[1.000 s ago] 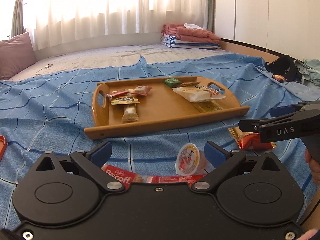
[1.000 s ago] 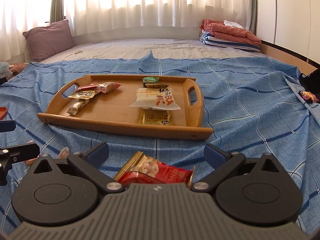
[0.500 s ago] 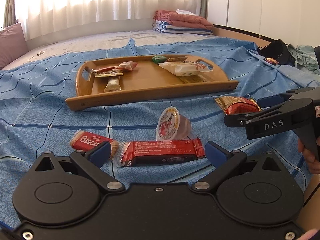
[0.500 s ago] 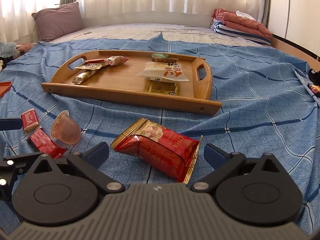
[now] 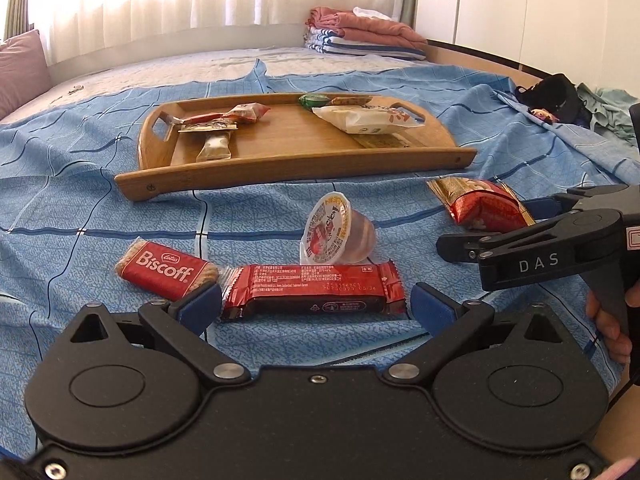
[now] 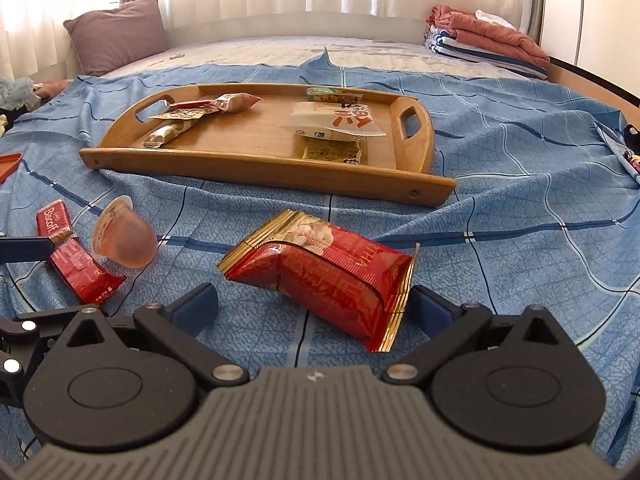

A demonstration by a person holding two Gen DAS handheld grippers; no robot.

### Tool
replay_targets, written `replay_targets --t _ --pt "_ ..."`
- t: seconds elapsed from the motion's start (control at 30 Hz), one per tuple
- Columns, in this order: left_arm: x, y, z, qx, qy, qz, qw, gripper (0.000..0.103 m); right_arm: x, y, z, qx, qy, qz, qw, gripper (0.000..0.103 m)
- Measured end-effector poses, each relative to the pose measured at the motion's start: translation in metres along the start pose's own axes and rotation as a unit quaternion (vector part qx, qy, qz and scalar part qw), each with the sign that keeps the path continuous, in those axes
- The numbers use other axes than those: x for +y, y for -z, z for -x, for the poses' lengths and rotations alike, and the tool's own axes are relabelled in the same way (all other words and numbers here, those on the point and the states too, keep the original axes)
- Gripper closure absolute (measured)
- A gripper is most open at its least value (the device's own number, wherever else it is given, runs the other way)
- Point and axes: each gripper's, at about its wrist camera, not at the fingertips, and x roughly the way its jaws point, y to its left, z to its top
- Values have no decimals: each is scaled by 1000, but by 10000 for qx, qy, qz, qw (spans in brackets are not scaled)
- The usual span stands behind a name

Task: Organize snacks
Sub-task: 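Grasp the red chocolate bar with the left gripper while the right approaches the red chip bag, then carry the chocolate bar with the left gripper while the right grasps and lifts the chip bag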

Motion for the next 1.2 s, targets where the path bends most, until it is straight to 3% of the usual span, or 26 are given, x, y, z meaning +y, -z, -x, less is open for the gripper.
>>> replay_targets --t 0.13,0.43,0.6,0.9,1.1,1.2 --pt "1 -1 -2 -1 7 38 10000 2 0 0 -1 -13 -8 -15 10000 0" --pt "1 -1 -2 -82 -152 134 9998 16 -3 -5 2 -79 -22 -207 9998 0" --pt "2 -2 4 -174 -345 192 9991 37 -6 -10 1 -133 -101 -504 9986 0" --pt "15 -6 15 -245 -360 398 9983 39 -8 -15 -1 -195 86 -961 9951 1" --pt "18 -10 22 -355 -471 376 9976 39 3 -15 5 -347 362 -667 9965 17" --pt "22 -15 25 -428 -497 448 9968 39 7 -17 9 -413 382 -536 9970 18"
